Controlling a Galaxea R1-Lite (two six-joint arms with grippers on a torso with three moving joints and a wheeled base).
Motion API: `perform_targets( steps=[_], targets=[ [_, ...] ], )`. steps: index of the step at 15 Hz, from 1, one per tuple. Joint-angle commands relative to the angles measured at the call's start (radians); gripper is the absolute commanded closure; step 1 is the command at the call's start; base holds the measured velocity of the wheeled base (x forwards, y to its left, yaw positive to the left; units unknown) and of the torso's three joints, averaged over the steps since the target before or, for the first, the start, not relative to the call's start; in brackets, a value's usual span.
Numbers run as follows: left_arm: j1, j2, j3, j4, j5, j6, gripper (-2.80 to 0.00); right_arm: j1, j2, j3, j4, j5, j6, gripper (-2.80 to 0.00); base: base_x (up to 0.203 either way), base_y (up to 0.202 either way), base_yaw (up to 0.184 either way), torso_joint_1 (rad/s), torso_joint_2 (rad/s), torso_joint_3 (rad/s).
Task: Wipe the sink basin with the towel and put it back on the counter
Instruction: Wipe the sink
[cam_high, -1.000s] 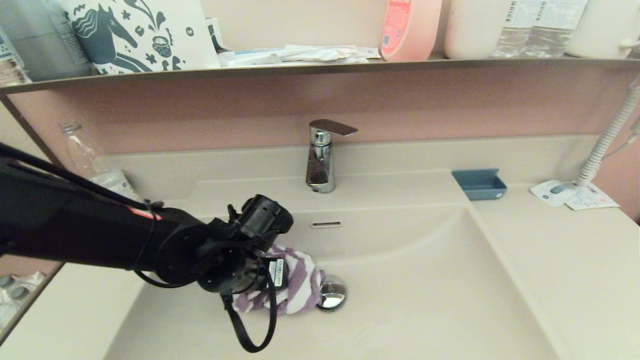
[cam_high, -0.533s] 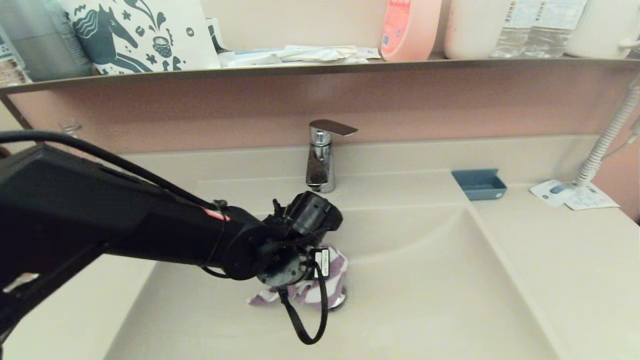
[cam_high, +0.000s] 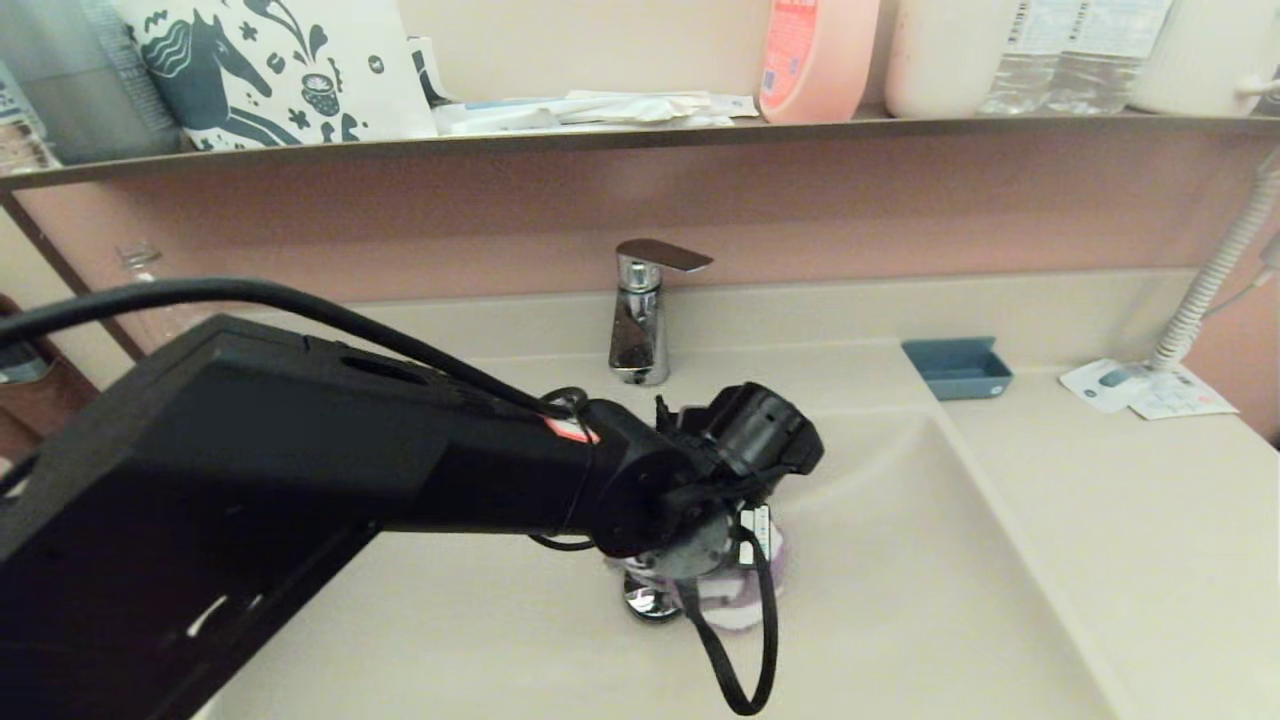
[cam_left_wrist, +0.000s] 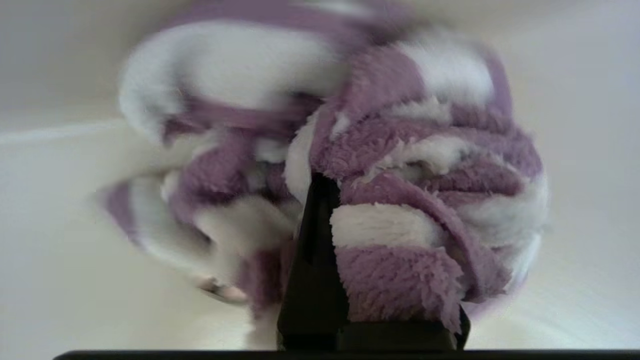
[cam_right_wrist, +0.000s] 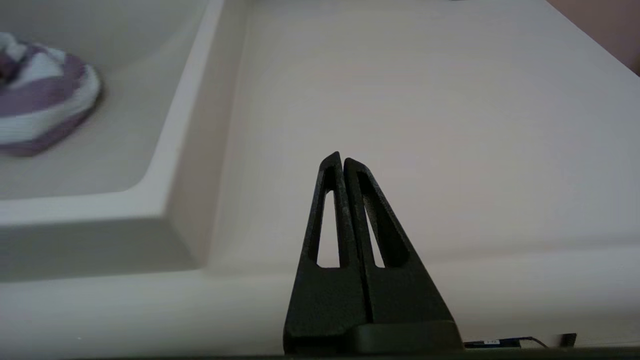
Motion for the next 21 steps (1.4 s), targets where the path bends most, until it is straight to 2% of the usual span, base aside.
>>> perform_targets(
  steps=[1,5,9,12,15,18,21],
  targets=[
    [-0.06,0.055,-0.103,0.063,0.01,-0.022,0.0,0.0,0.0,0.0,0.0,0.0,0.0,0.0,0.0,0.0,0.0,0.0,0.0,0.0],
    [-0.125,0.11,-0.222,0.158,0.026,-0.086,0.0,0.0,0.0,0.0,0.0,0.0,0.0,0.0,0.0,0.0,0.0,0.0,0.0,0.0],
    [-0.201,0.196,-0.365,0.473,0.029,-0.364,0.0,0.0,0.0,0.0,0.0,0.0,0.0,0.0,0.0,0.0,0.0,0.0,0.0,0.0],
    [-0.213,0.195,-0.361,0.5,0.025,-0.419,0.0,0.0,0.0,0.0,0.0,0.0,0.0,0.0,0.0,0.0,0.0,0.0,0.0,0.0],
    [-0.211,0.19,-0.345,0.607,0.024,-0.488,0.0,0.0,0.001,0.0,0.0,0.0,0.0,0.0,0.0,0.0,0.0,0.0,0.0,0.0],
    [-0.202,0.122,-0.243,0.626,-0.009,-0.499,0.0,0.0,0.0,0.0,0.0,0.0,0.0,0.0,0.0,0.0,0.0,0.0,0.0,0.0],
    [-0.199,0.045,-0.081,0.626,-0.025,-0.499,0.0,0.0,0.001,0.0,0.0,0.0,0.0,0.0,0.0,0.0,0.0,0.0,0.0,0.0]
  ],
)
